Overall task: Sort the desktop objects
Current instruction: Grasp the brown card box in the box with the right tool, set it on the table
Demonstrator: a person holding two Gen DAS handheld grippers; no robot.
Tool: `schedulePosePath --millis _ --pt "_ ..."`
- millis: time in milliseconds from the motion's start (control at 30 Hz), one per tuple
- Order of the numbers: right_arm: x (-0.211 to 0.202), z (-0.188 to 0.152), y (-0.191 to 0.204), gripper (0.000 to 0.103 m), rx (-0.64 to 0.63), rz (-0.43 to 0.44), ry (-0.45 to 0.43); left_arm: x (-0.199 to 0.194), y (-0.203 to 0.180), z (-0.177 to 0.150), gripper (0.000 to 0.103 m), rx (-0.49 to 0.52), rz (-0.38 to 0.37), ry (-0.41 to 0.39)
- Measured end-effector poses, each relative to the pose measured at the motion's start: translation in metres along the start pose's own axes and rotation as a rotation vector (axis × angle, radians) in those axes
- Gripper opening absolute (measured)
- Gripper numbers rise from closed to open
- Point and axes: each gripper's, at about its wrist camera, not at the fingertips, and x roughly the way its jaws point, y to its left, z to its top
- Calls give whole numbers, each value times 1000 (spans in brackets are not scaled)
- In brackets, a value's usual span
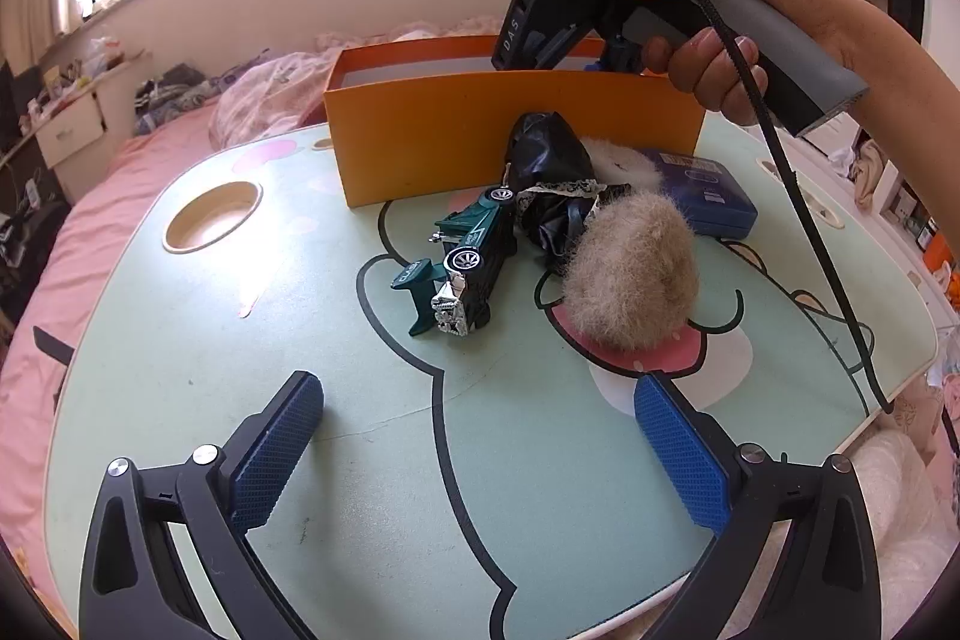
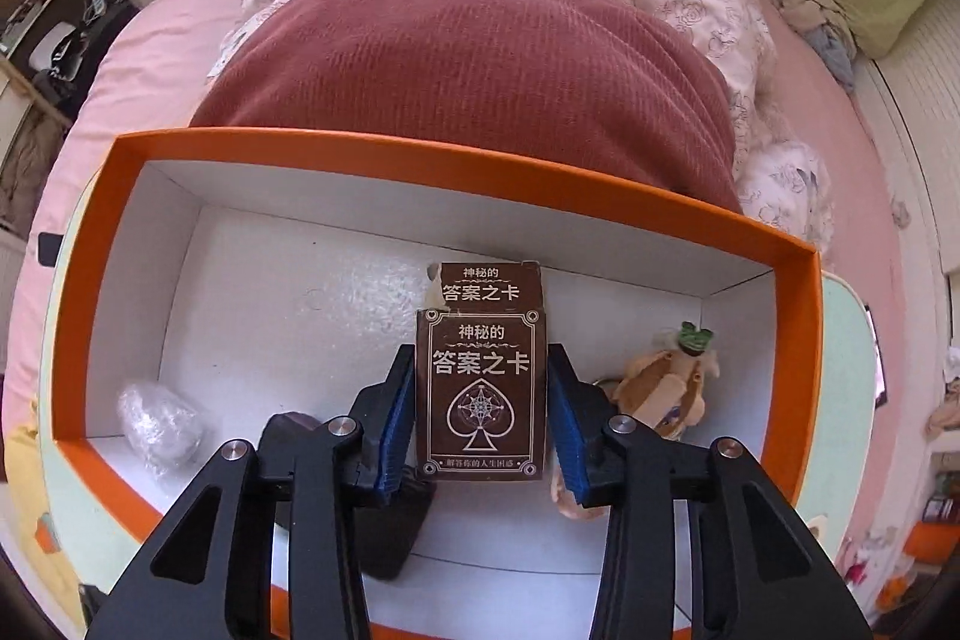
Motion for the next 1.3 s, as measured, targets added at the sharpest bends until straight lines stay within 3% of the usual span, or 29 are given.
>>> schedulePosePath --millis 200,333,433,533,667,767,800,867,900,1033,1167,1300 --pt "-72 -25 -4 42 33 134 -309 0 1 1 103 0 0 0" --pt "-126 -77 1 42 -16 222 -454 -1 1 1 103 0 1 -1" --pt "-134 -125 8 42 -87 226 -453 0 2 1 103 1 1 -1" --pt "-112 -157 19 42 -166 182 -386 0 2 1 103 1 1 -1" --pt "-71 -174 21 42 -169 158 -283 -1 2 0 103 1 0 -1" --pt "-69 -177 23 43 -144 117 -361 -1 2 0 103 1 1 -2" --pt "-74 -177 20 45 -114 104 -412 0 2 0 103 0 1 -2" --pt "-84 -186 16 80 -62 98 -485 0 2 0 103 0 1 -2" --pt "-88 -194 14 84 -57 102 -515 -1 2 0 103 1 0 -2" --pt "-80 -223 14 85 -71 28 -513 -1 4 0 103 1 0 -2" --pt "-57 -240 12 85 -32 30 -469 -2 4 0 103 1 0 -2" --pt "-51 -239 6 97 9 -2 -525 -2 4 0 103 2 1 -3"
